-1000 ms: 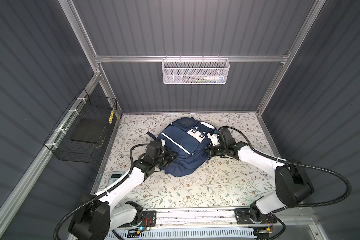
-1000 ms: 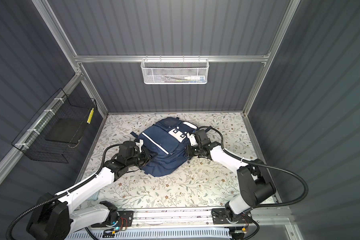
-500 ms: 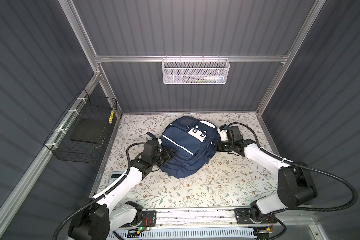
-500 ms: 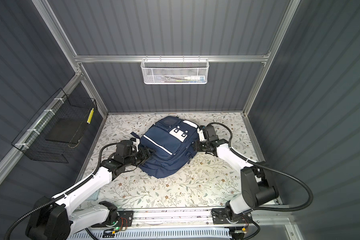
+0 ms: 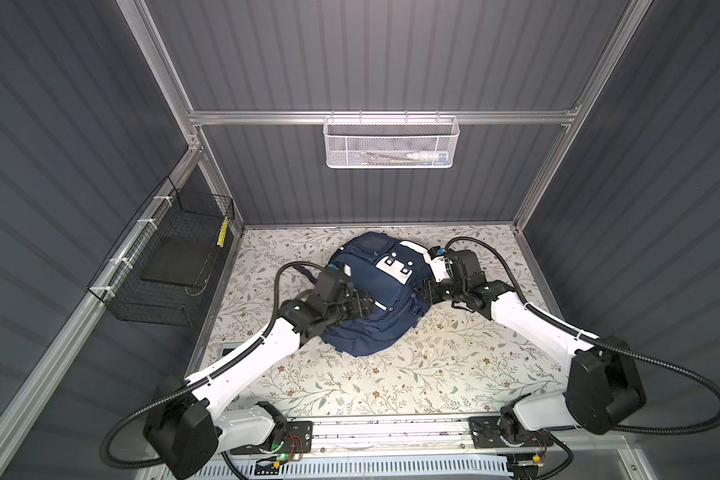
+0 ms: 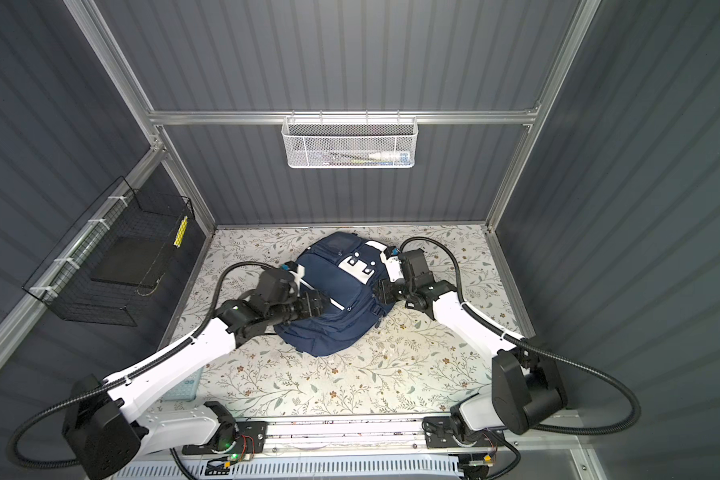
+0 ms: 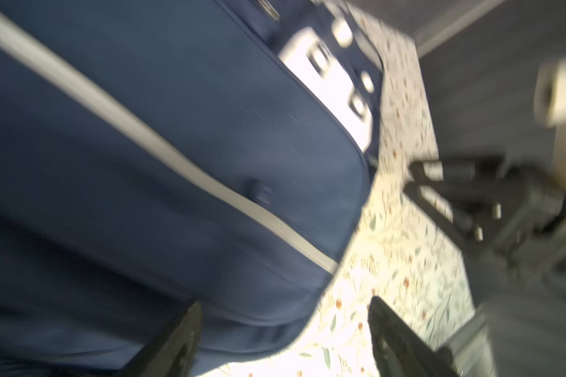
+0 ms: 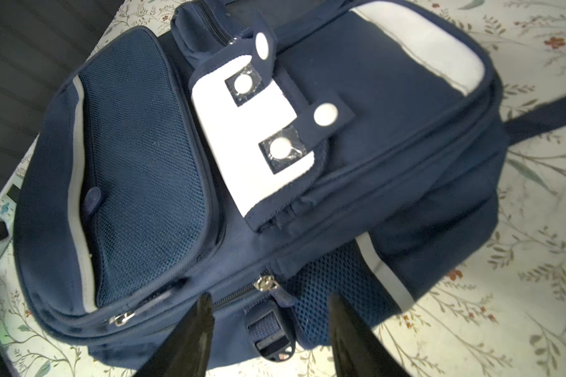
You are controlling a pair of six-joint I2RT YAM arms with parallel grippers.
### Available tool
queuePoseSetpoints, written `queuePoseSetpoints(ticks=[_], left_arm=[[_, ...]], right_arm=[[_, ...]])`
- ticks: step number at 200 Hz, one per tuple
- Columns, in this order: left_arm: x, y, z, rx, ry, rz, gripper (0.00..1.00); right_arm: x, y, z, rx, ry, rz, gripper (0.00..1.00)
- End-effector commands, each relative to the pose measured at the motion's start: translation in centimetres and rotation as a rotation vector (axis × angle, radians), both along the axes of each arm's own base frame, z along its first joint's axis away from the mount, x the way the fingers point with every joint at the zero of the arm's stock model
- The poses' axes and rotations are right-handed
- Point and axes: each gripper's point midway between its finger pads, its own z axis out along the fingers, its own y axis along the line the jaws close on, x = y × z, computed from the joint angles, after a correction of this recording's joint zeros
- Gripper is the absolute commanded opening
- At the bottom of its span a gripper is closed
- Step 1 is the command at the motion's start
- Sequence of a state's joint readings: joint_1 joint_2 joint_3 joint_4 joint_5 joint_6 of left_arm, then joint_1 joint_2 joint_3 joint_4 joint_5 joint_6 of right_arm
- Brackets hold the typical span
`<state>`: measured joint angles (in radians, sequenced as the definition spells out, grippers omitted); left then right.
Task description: Pack the student bag
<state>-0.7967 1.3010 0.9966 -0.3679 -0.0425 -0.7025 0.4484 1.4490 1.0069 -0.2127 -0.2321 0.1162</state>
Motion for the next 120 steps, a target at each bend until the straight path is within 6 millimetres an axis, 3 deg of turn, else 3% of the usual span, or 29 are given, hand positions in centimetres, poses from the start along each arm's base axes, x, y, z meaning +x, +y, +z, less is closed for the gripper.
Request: queuePoseSetpoints(ticks=[1,24,56,120], left_arm=[[0.6,-0.5,-0.8,0.198,-0.068,0.053,0.83],[2.3,1.9,-2.9,0.332,-0.089,0.159,0.81],[4.0,3.9,-3.8,0.181,-0.046,0.21,0.76],[4.5,8.3,-4.6,0.125,-0.005,0.261,0.71]], right_arm=[[-0.5,1.8,1.2,-0.088,-0.118,0.145,0.61],[-0.4,2.8,1.6,-0.195,-0.259,0.314,0.63],[-0.6,3.0,1.6,-0.359,-0.402,0.577,0.68],[-1.4,7.6,-2.0,-0.643,-0.628,0.895,0.66]])
